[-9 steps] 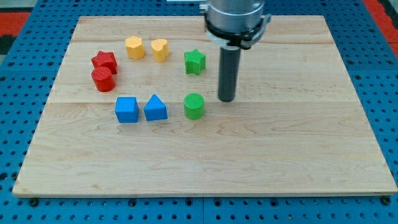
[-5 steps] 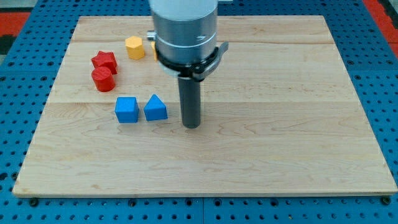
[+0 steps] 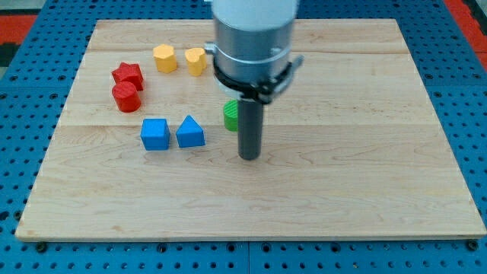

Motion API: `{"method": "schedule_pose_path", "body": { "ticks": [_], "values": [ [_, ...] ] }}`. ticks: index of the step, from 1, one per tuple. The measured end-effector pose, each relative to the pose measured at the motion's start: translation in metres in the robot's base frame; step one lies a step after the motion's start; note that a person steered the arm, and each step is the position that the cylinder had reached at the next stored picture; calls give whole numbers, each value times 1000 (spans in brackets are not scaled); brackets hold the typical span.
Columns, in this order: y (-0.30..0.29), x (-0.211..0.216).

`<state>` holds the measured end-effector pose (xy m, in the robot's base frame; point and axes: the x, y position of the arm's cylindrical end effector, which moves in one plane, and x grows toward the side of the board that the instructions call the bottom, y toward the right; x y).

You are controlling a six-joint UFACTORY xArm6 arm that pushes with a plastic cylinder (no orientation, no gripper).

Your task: Push the green circle to the bottom right of the green star

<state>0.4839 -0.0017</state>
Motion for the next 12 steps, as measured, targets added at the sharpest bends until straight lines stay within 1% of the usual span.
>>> {"method": "schedule_pose_path", "body": {
  "ticks": [1, 2, 3, 4, 5, 6, 7, 8, 9, 10, 11, 12],
  "values": [
    [0, -42],
    [2, -58],
    [18, -47],
    [-46, -47],
    [-67, -61],
    [-26, -76],
    [10, -78],
    [-7, -51],
    [-27, 26],
    [-100, 41],
    [-180, 17],
    [-187, -13]
  ]
}}
